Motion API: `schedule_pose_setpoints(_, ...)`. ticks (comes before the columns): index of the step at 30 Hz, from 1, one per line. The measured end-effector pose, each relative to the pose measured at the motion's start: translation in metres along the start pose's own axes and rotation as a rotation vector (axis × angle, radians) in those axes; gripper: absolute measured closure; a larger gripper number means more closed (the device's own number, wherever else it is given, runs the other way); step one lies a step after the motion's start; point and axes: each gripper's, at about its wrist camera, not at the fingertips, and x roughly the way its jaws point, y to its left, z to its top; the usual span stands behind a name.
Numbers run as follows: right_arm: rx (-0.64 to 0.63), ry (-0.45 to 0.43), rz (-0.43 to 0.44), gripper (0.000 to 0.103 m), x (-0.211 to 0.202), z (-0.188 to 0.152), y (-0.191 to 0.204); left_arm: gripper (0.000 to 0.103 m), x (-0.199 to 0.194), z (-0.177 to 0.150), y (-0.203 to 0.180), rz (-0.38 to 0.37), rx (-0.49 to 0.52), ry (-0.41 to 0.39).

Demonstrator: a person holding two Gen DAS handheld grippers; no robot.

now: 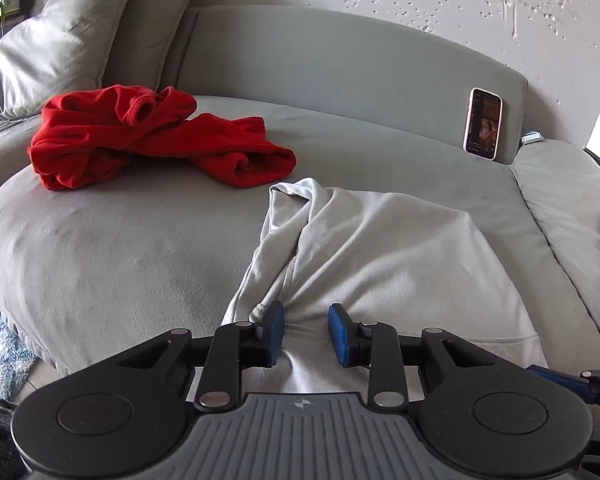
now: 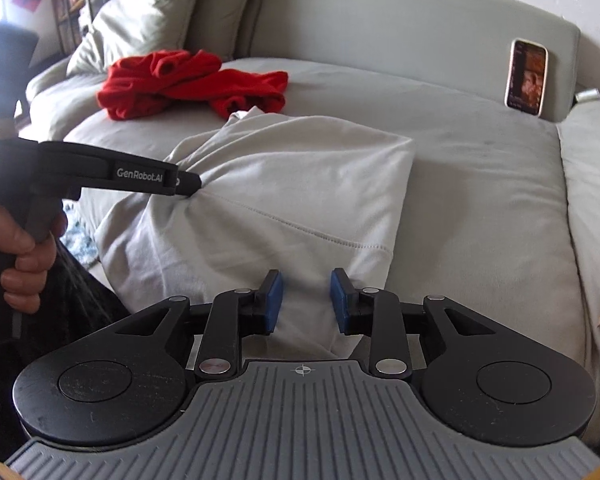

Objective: Fold clothes

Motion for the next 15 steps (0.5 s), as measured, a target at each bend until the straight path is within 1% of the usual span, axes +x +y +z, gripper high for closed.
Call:
schedule_pose_setpoints(4,-0.018,-0.004,0.014,0.058,-0.002,-0.003,0.003,0.072,0.000,0.001,0.000,0.002,-0.008,0.001)
schedule_pose_setpoints(8,-0.060,-0.014,0.004,0.051,-0.002,-0.006,0.011,0.072,0.000,0.002,0.003,-0.007,-0.028,0.004)
schedule_pose_setpoints(11,-0.042,-0.017,0.009,0.048,-0.002,-0.005,0.011,0.072,0.000,0.002,0.005,-0.013,-0.039,0.005)
schedule_pose_setpoints(15,0.003,-0.021,0.023,0.048,-0.002,-0.003,0.007,0.072,0.000,0.003,0.007,-0.025,-0.054,0.009)
